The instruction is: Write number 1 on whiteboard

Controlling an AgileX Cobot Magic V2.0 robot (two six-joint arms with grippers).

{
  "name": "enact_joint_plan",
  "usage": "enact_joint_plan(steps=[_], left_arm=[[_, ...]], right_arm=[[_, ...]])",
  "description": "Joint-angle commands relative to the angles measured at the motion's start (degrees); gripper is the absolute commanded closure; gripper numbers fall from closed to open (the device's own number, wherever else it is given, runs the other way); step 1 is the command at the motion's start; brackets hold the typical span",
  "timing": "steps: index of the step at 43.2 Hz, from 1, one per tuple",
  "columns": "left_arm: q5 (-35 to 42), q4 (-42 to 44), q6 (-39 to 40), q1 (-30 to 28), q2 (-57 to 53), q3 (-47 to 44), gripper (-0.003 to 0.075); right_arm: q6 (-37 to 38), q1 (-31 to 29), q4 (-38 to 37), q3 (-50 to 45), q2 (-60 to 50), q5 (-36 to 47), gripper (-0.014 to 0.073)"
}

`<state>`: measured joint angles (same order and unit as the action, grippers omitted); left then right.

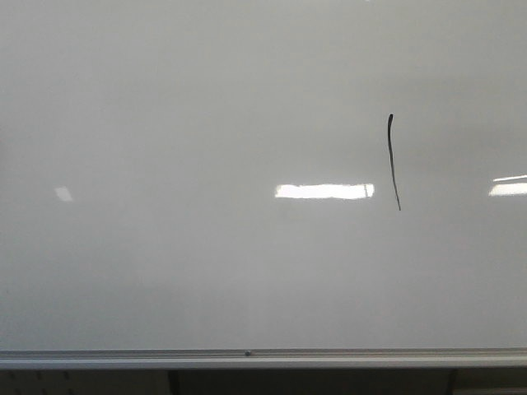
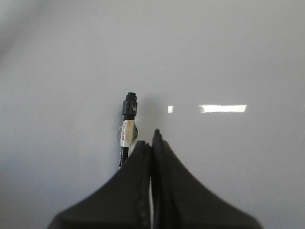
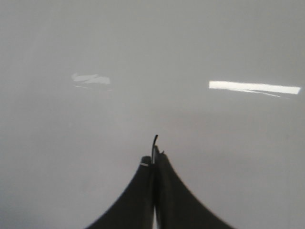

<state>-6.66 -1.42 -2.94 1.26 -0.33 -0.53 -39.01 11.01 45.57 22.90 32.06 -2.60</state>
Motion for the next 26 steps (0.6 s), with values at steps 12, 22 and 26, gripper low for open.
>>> enact_joint_plan(steps=[12,22,26], left_arm=[[5.04,-0.65,0.48,-0.07,-0.23,-1.38,0.0741],[5.04,-0.65,0.48,-0.07,-0.23,-1.38,0.0741],[5.04,-0.65,0.48,-0.07,-0.23,-1.38,0.0741]], right_arm=[[30.2,-8.25,-30.46,-13.28,-17.85,5.11,0.0654],[35.03,-12.52,-34.43,-17.97,-26.35,-0.93,0.0654],[35.03,-12.47,-35.5,-19.5,-29.01,-3.37,0.0654]])
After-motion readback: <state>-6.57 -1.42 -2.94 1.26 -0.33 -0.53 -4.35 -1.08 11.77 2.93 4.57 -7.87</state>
